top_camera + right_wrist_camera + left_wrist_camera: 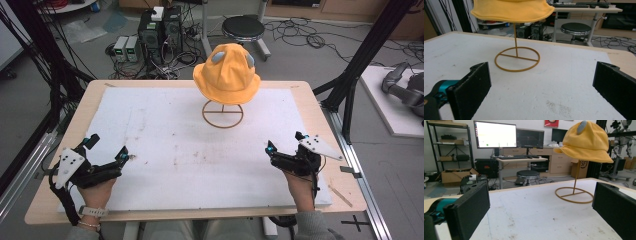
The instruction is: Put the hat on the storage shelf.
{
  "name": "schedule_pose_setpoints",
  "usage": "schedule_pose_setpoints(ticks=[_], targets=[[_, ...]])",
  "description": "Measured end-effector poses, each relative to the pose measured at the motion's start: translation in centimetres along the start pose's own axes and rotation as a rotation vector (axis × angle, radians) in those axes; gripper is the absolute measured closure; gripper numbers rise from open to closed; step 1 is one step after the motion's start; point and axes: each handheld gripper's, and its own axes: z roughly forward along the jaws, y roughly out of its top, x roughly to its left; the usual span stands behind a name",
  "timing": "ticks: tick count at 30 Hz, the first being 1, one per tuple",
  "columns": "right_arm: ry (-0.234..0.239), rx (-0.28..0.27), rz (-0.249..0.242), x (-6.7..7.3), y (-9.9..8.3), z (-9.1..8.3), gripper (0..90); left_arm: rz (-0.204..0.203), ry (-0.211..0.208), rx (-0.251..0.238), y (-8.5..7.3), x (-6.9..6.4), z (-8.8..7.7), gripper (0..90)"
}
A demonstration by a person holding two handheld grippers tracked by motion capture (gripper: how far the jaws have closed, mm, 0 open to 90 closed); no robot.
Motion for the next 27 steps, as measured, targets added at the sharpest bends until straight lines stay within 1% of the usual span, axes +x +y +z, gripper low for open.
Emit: schedule_pose_setpoints(ticks=[5,14,21,27], targets=[[-0.004,-0.004,-0.003,-0.03,-0.01,-0.02,1.2,-0.001,0.000,-0.003,0.07,0.13,0.01,1.7],[-0.004,-0.005,0.000,-0.01,0.07,-0.12,1.2,-0.003,0.001,0.008,0.00,0.25,-0.03,1.7],[-0.001,-0.003,-0.012,0.17,0.04,0.00,1.2,-0.006,-0.002,0.009,-0.03,0.30,-0.01,1.7],[-0.006,-0.008,-0.011,0.14,0.13,-0.10,1.2,-0.009,0.003,0.002,0.02,0.39,-0.13,1.7]])
